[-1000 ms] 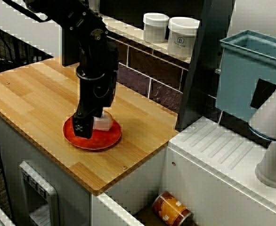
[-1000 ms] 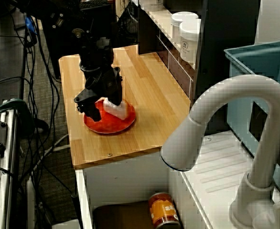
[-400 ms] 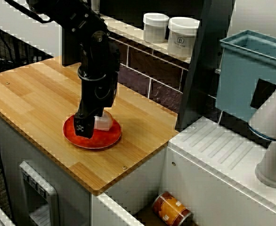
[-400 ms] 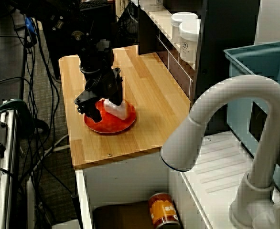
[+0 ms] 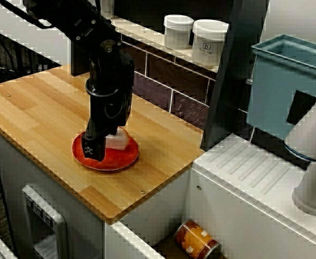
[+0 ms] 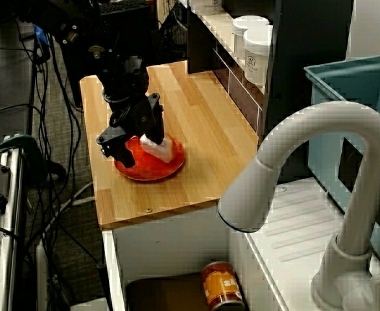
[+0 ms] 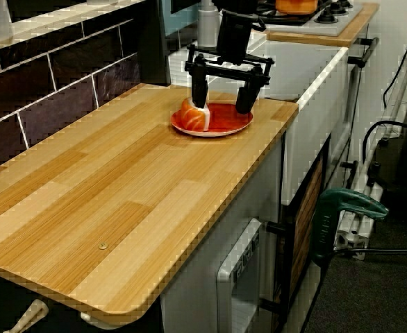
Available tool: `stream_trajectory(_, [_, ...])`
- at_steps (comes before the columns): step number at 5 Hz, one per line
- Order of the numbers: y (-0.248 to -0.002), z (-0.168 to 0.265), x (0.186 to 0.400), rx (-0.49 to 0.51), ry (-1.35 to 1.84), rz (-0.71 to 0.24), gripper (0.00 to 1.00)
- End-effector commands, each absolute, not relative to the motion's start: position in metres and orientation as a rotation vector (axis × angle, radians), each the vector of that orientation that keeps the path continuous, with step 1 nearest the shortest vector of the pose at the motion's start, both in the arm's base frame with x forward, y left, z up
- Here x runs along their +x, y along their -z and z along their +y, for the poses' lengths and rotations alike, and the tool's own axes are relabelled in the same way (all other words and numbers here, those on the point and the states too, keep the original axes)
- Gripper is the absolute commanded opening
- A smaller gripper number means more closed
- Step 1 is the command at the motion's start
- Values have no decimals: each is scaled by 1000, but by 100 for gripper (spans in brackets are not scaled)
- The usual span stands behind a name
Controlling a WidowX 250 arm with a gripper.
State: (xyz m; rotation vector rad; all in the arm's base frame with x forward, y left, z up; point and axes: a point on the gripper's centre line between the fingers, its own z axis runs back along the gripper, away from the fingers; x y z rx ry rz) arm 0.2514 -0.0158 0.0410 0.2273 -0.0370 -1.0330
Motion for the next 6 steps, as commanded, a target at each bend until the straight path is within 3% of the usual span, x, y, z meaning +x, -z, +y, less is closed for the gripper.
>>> stream_trajectory(1, [-38, -15, 237, 245, 1040, -41, 100])
stream_trajectory(3, [-30, -17, 225, 259, 1058, -30, 100])
stream_trajectory(6, [-46, -13, 222, 242, 1058, -55, 100])
